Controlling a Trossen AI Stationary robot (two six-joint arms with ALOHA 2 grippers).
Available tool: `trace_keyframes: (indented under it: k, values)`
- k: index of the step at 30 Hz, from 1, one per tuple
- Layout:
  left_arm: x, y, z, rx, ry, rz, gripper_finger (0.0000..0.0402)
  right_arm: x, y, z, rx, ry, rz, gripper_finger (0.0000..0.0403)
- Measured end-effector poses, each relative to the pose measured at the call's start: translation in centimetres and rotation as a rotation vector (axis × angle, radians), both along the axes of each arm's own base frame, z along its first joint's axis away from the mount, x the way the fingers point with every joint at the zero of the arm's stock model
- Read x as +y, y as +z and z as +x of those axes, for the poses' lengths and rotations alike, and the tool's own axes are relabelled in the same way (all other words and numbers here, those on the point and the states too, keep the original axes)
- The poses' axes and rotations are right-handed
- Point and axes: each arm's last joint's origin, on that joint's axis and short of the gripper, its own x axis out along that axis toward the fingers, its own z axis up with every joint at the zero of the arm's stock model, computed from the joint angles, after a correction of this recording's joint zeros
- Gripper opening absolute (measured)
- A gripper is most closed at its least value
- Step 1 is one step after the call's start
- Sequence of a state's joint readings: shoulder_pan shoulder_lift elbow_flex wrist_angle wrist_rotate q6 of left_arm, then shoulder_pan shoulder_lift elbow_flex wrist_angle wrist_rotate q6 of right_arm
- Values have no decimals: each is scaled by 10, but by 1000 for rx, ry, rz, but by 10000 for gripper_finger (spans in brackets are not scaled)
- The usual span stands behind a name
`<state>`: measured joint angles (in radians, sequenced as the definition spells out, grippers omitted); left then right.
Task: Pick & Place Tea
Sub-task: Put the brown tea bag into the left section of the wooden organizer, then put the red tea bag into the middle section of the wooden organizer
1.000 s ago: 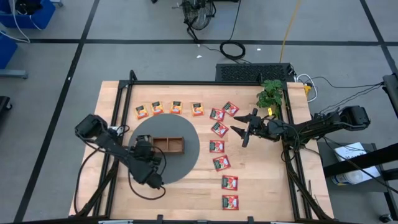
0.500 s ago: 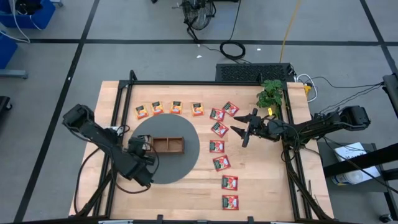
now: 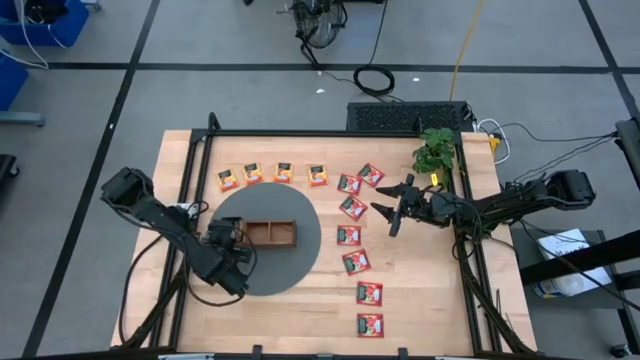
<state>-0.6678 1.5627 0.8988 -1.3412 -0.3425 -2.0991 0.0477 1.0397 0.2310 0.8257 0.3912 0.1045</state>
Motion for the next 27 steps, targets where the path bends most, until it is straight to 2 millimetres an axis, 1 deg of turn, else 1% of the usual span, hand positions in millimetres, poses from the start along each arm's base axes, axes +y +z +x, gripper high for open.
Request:
trace_keyframes:
  k: [4,10,14,19,23,27]
  values:
    - [0,0,0,-7,-2,3,3,0,0,0,1,0,-1,212]
    - [1,-7,1,-60,2,12,14,0,0,0,2,0,-3,212]
    - [3,-11,2,-80,3,10,4,0,0,0,1,0,-3,212]
    - [3,-13,2,-95,2,6,18,0,0,0,1,0,-3,212]
    - [0,-10,5,-111,-3,-1,17,0,0,0,1,0,-3,212]
    - [-4,2,13,-141,-45,3,5,0,0,0,1,1,-3,212]
